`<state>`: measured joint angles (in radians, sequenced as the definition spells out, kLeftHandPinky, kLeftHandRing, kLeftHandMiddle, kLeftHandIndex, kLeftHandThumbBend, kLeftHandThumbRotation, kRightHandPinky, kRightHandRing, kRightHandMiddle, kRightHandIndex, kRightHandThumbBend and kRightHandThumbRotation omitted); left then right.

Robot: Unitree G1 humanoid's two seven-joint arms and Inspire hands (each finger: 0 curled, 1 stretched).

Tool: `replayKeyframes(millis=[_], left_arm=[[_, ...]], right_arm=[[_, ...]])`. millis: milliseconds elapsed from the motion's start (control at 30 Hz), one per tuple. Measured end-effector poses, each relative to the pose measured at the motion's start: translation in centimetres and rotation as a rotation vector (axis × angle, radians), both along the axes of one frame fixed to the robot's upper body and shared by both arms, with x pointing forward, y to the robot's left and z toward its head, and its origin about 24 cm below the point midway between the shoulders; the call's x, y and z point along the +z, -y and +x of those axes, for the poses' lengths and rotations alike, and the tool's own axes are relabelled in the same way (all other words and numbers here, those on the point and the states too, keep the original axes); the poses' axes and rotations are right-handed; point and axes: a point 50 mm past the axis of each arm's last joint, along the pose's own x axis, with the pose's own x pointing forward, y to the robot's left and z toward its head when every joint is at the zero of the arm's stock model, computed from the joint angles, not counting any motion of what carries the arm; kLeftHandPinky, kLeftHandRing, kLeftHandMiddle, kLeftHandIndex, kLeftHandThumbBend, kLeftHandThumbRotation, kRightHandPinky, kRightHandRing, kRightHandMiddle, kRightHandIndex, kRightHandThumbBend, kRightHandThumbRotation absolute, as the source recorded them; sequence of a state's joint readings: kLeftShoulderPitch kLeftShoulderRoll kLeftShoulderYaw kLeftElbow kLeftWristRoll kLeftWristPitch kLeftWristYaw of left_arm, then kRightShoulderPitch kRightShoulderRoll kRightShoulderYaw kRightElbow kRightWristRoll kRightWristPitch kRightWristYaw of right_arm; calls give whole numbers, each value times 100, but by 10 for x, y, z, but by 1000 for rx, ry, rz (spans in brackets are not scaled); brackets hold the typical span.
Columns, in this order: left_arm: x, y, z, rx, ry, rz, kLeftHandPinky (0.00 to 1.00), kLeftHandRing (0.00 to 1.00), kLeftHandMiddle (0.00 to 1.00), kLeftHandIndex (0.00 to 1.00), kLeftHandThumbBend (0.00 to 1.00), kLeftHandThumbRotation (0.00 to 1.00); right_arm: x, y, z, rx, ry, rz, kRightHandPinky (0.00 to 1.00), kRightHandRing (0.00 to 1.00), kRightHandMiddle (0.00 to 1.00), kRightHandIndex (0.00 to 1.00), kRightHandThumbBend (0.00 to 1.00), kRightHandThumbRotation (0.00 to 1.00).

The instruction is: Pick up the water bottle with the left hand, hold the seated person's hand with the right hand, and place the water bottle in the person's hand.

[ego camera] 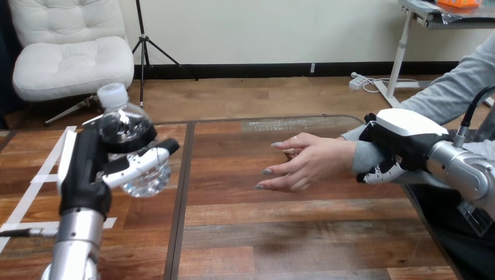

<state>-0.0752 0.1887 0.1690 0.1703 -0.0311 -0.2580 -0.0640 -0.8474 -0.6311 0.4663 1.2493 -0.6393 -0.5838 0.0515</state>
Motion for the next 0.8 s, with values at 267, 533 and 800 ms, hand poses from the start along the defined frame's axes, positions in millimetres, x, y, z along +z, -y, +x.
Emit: replayKeyframes(millis=[267, 533, 800], left_arm=[[-1, 5, 8, -15, 2, -14, 29, 34, 38, 40, 69, 0], [-3, 8, 15, -15, 4, -7, 29, 34, 38, 40, 69, 0], [-5, 11, 23, -6, 10, 9, 29, 34, 39, 40, 69, 0]], right_arm=[[1, -2, 0, 11, 4, 3, 23, 29, 36, 37, 50, 0], [1, -2, 0, 19, 6, 6, 23, 28, 36, 37, 50, 0], [1, -3, 0, 24, 7, 7, 23, 28, 35, 37, 49, 0]])
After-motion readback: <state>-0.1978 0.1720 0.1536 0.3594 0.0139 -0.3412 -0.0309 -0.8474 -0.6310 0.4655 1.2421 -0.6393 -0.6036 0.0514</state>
